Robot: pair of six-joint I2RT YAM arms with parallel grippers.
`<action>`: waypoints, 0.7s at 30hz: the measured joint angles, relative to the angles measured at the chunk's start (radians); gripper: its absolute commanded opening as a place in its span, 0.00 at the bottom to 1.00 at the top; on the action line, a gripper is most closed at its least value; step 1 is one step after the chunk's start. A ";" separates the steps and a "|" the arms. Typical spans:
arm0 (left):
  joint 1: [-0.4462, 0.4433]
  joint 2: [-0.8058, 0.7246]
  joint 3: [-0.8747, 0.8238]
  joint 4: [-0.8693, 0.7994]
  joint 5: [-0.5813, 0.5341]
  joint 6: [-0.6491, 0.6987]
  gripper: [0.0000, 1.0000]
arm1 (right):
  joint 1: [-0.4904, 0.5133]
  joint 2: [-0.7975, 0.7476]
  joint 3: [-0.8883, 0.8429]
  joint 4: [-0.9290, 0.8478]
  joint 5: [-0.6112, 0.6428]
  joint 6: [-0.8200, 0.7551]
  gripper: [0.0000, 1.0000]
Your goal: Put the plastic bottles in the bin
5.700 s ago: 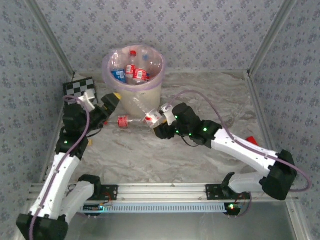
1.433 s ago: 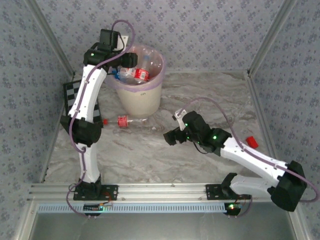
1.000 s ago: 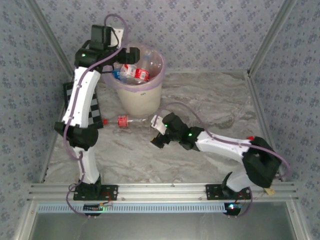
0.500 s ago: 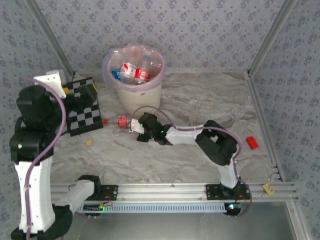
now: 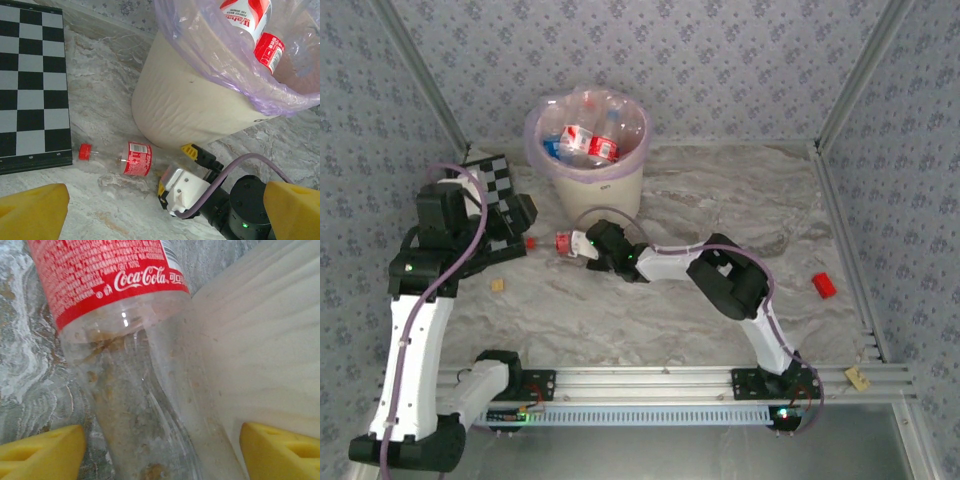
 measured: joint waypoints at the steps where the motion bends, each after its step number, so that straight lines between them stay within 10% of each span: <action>1: 0.000 -0.002 -0.003 0.005 0.002 -0.003 1.00 | -0.001 0.000 0.000 0.000 0.002 0.000 0.70; 13: 0.003 -0.010 -0.009 0.057 0.022 -0.032 1.00 | 0.026 -0.091 -0.090 -0.020 -0.002 0.045 0.49; 21: -0.008 -0.058 -0.120 0.253 0.109 -0.174 1.00 | 0.032 -0.478 -0.332 -0.113 -0.026 0.190 0.48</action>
